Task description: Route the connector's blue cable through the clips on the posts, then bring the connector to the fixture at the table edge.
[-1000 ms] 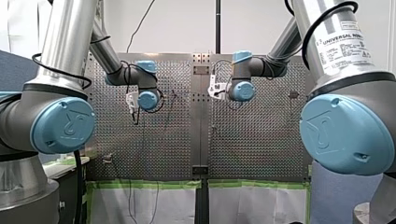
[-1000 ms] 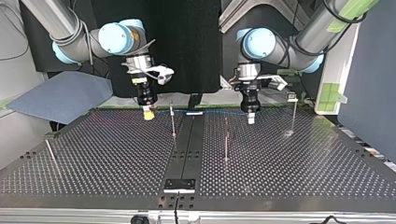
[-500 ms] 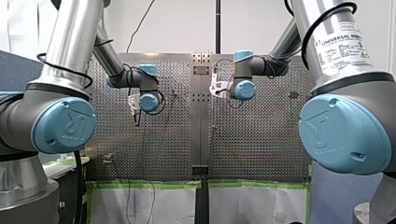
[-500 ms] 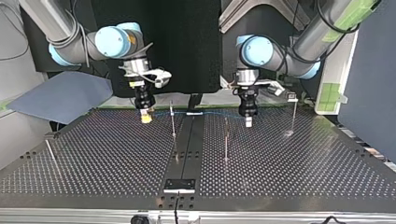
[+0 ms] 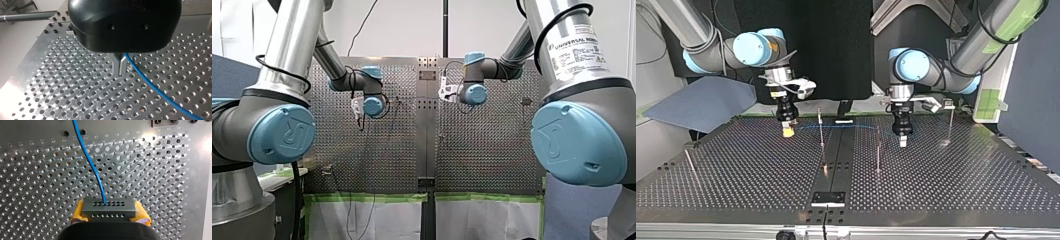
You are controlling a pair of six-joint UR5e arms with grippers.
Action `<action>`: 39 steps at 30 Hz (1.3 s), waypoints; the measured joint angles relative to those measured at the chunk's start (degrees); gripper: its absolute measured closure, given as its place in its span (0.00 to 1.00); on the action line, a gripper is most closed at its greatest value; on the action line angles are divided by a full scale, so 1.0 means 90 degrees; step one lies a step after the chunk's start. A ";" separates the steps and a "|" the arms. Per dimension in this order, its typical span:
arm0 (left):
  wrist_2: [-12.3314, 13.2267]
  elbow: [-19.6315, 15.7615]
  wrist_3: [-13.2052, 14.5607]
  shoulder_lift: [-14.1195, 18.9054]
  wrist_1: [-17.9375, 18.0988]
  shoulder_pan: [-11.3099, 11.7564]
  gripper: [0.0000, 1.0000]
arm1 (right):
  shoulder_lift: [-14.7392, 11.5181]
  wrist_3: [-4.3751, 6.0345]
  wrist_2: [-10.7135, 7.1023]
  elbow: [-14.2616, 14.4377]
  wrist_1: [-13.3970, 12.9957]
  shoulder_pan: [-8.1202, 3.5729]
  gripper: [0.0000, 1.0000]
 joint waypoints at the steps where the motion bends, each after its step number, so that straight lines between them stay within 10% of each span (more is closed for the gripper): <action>1: 0.0023 0.0002 -0.0011 -0.0003 0.0001 0.0017 0.95 | 0.0001 0.0000 -0.0004 0.0000 0.0000 -0.0007 0.99; 39: 0.0459 0.0303 -0.0148 -0.0372 0.0008 0.0320 0.95 | 0.0209 0.0037 -0.0077 -0.0258 0.0005 -0.0148 0.99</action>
